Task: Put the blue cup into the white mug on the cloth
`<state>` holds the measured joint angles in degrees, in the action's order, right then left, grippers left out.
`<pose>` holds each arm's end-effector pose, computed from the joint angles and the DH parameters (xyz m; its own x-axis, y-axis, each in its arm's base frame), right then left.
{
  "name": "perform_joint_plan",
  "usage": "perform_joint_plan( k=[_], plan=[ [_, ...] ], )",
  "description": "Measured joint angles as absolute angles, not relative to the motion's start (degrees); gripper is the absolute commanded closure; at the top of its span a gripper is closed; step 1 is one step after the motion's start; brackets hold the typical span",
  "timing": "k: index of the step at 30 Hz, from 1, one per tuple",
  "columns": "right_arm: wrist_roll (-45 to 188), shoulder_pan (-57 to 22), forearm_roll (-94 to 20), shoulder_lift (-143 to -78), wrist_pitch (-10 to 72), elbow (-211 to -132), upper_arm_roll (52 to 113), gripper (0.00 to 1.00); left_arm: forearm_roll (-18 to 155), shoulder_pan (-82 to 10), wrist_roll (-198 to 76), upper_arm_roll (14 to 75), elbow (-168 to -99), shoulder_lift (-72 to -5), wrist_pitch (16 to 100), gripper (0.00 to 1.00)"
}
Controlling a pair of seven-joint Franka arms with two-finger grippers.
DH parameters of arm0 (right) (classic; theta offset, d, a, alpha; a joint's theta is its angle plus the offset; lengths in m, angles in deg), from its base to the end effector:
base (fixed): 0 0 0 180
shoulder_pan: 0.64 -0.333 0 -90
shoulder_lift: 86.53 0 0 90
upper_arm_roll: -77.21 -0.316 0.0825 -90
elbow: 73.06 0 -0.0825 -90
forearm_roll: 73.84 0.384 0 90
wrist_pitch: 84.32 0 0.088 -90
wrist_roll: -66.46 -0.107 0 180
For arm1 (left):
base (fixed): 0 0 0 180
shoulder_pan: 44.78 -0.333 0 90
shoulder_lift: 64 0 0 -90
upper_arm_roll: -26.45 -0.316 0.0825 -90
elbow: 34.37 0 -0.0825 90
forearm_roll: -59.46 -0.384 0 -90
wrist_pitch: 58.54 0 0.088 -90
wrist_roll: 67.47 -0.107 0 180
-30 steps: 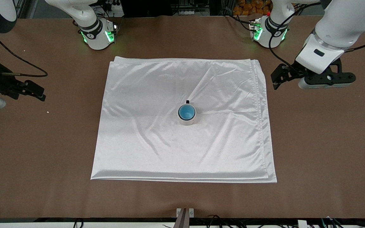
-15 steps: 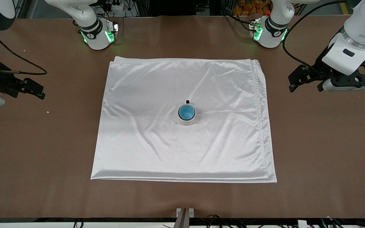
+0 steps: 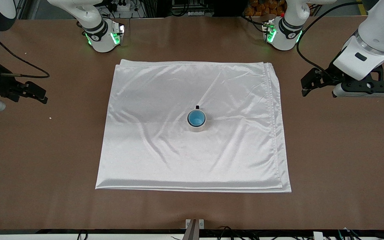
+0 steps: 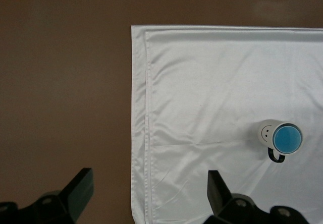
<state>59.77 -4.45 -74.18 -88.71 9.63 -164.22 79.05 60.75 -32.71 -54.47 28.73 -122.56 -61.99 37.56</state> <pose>0.5714 0.0194 0.5996 0.9966 -0.0818 0.0114 -0.0819 -0.9966 0.0059 0.5579 -0.1445 0.6297 0.9953 -0.0199 0.0948 -0.0244 -0.9986 0.0464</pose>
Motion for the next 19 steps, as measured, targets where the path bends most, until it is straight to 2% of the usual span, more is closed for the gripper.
perform_joint_plan(
  k=[19],
  plan=[
    [59.8, -4.46, -74.18, -87.79, 8.17, -164.22, 78.89, 0.0, 60.75, -31.67, -57.26, 26.29, -122.56, -61.39, 36.31, 0.0]
  ],
)
